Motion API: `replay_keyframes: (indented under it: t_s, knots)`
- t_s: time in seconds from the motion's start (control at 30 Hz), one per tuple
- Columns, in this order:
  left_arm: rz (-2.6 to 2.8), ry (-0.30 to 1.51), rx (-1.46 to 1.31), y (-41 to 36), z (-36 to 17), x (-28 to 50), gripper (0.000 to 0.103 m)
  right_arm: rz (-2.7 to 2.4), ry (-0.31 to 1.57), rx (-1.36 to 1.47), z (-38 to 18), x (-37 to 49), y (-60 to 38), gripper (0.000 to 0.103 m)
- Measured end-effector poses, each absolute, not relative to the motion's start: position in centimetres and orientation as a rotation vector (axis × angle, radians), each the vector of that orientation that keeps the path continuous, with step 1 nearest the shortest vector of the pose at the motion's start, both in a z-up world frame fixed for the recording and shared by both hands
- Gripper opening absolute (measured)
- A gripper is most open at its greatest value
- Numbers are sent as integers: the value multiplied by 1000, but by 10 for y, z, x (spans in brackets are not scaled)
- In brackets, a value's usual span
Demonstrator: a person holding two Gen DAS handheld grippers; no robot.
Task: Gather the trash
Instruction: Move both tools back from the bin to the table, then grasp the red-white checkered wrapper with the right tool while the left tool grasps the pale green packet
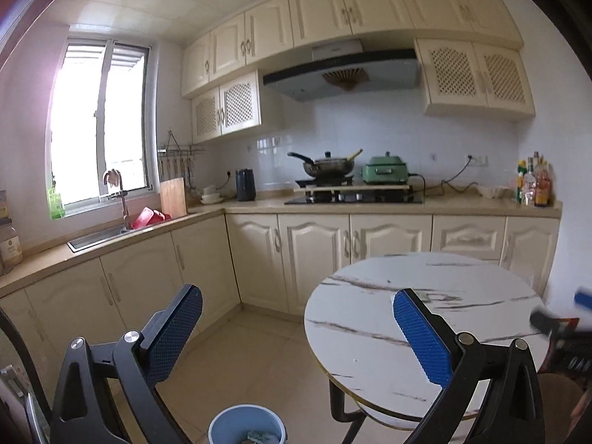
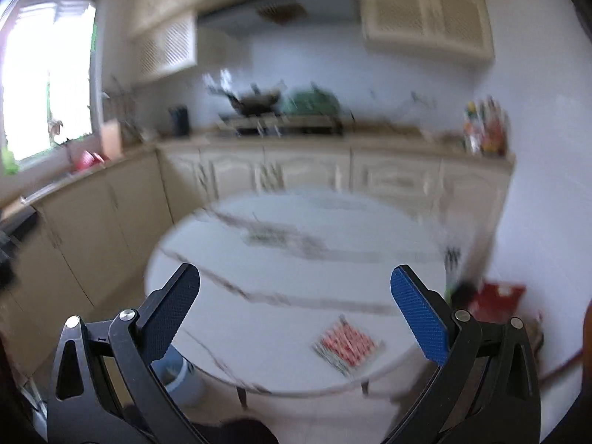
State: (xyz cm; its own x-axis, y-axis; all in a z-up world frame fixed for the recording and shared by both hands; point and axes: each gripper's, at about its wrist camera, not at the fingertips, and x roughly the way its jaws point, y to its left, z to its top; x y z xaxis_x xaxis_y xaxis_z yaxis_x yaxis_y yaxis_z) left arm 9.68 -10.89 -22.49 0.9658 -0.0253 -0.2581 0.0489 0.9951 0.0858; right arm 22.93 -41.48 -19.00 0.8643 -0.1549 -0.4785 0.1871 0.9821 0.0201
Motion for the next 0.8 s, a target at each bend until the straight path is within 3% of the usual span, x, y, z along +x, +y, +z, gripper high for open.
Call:
replay_keyframes:
  t_s: [0.17,0.37,0.8]
  knots:
    - [-62,310,99,-118,-208,130,102,-206,661,115,-255,246,-445,103]
    - [-69,362,126,-125,-200,168,102,-167,721,123,-296,263,-467,103]
    - [-90,462,145,-128,-181,247,102,-179,688,32,-320,280,-477,103]
